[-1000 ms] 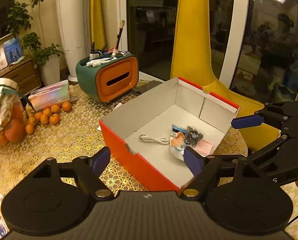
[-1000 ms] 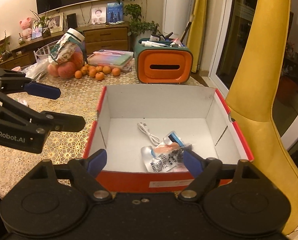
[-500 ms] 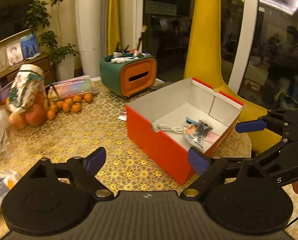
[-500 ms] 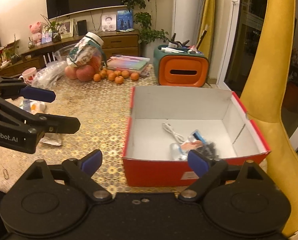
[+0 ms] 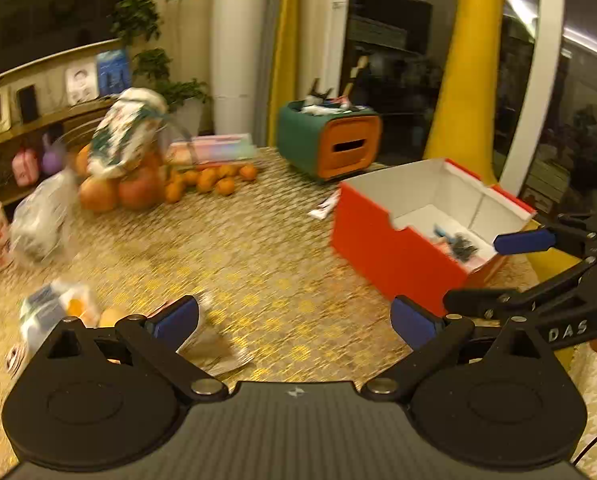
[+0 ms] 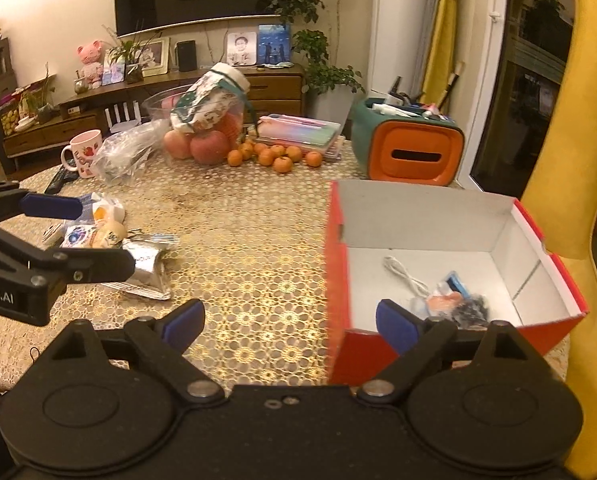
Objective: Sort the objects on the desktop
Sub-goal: 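Withdraw both open tools from the red box toward the table items, then grasp the blueberry bread pouch with the left tool while the right tool grasps the silver foil bag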
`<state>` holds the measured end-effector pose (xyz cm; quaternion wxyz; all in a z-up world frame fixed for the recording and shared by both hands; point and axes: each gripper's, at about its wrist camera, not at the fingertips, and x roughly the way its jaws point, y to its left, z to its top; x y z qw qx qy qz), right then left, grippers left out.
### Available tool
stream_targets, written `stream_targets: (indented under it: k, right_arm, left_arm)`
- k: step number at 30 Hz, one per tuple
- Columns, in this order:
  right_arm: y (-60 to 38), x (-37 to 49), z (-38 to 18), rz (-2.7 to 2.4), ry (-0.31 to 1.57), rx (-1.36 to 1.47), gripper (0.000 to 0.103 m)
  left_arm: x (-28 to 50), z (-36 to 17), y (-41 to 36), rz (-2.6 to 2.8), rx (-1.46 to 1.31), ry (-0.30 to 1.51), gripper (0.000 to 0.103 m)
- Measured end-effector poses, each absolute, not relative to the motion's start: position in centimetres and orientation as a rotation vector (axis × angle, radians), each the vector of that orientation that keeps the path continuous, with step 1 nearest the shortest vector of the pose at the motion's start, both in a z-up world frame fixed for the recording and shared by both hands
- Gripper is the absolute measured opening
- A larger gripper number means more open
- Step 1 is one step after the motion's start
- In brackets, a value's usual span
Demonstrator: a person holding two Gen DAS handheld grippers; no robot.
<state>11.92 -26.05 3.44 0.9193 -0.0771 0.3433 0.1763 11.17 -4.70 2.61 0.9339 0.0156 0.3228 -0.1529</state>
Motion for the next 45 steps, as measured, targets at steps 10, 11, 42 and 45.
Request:
stream_targets:
  k: [10, 11, 42, 45]
  right_arm:
    - [-22.1, 12.9, 2.1, 0.385, 0.685, -0.135, 0.099]
    - [-21.8, 13.0, 1.9, 0.383, 0.685, -0.131, 0.100]
    - [-10.1, 18.7, -3.7, 0.479, 0.758, -0.152, 0.102]
    - [-9.4, 19.0, -4.1, 0.490, 0.766, -0.162, 0.102]
  left_arm:
    - [11.0, -0.1, 1.3, -0.208, -0.018, 0.663, 0.103]
    - [11.1, -0.5, 1.8, -0.201, -0.028, 0.670, 0.103]
    - [16.4, -7.8, 11.5, 0.050, -0.070, 0.703, 0.103]
    - [16.9, -8.2, 12.0, 0.064, -0.073, 0.711, 0.103]
